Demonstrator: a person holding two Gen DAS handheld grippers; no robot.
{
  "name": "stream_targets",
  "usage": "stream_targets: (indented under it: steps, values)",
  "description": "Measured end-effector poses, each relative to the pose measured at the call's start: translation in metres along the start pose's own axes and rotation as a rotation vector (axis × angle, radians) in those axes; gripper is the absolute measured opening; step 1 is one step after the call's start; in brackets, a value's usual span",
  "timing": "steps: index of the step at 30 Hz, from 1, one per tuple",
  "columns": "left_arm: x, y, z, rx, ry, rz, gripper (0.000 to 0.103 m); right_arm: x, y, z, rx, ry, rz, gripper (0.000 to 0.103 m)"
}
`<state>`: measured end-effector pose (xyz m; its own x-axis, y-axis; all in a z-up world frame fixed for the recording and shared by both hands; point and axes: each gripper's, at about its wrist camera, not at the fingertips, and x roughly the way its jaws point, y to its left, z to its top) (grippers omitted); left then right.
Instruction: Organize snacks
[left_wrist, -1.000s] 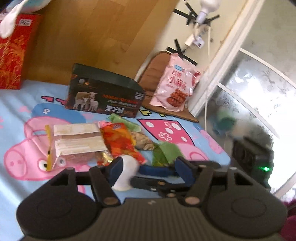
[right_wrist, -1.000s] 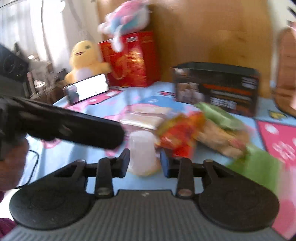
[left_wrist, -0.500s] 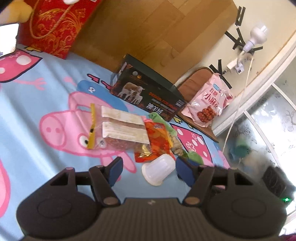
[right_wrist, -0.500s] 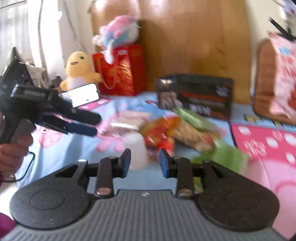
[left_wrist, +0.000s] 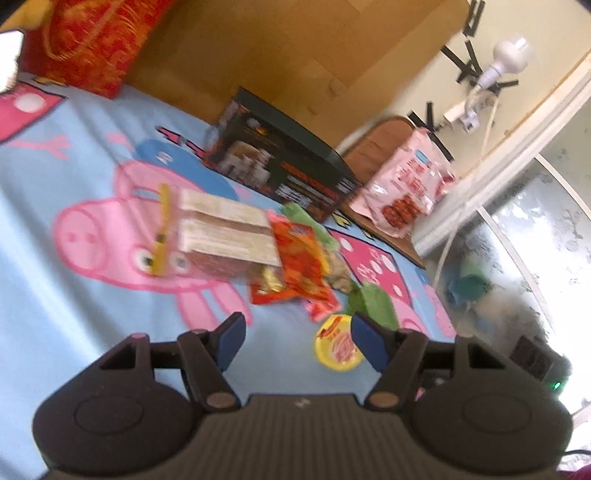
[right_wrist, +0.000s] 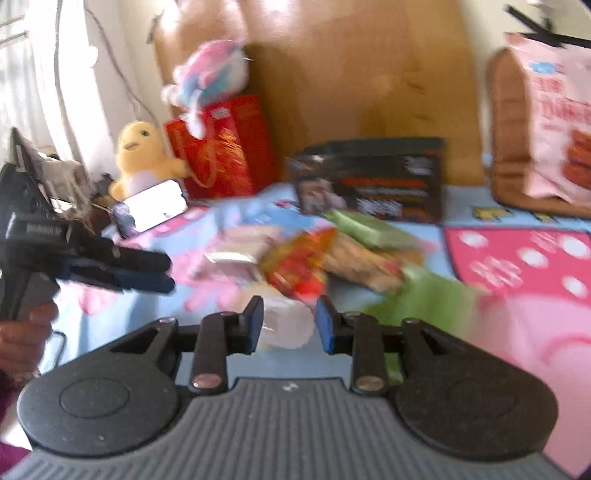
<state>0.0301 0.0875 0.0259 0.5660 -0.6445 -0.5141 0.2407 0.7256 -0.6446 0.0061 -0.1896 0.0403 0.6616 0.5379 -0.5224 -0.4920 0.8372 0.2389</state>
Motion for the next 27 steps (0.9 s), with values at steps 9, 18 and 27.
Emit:
stream_targets:
  steps: [9, 18, 27]
  values:
    - [0.016, -0.046, -0.012, 0.15, 0.081, -0.064, 0.064, -0.013, 0.008, -0.022, -0.109, 0.046, 0.003, 0.049]
    - [0.049, -0.058, -0.026, 0.213, 0.18, -0.004, 0.026, 0.004, 0.014, -0.026, -0.179, 0.089, 0.021, 0.052]
    - [0.017, -0.069, 0.009, 0.281, 0.066, 0.032, 0.02, 0.019, 0.023, -0.007, -0.185, 0.027, 0.031, 0.05]
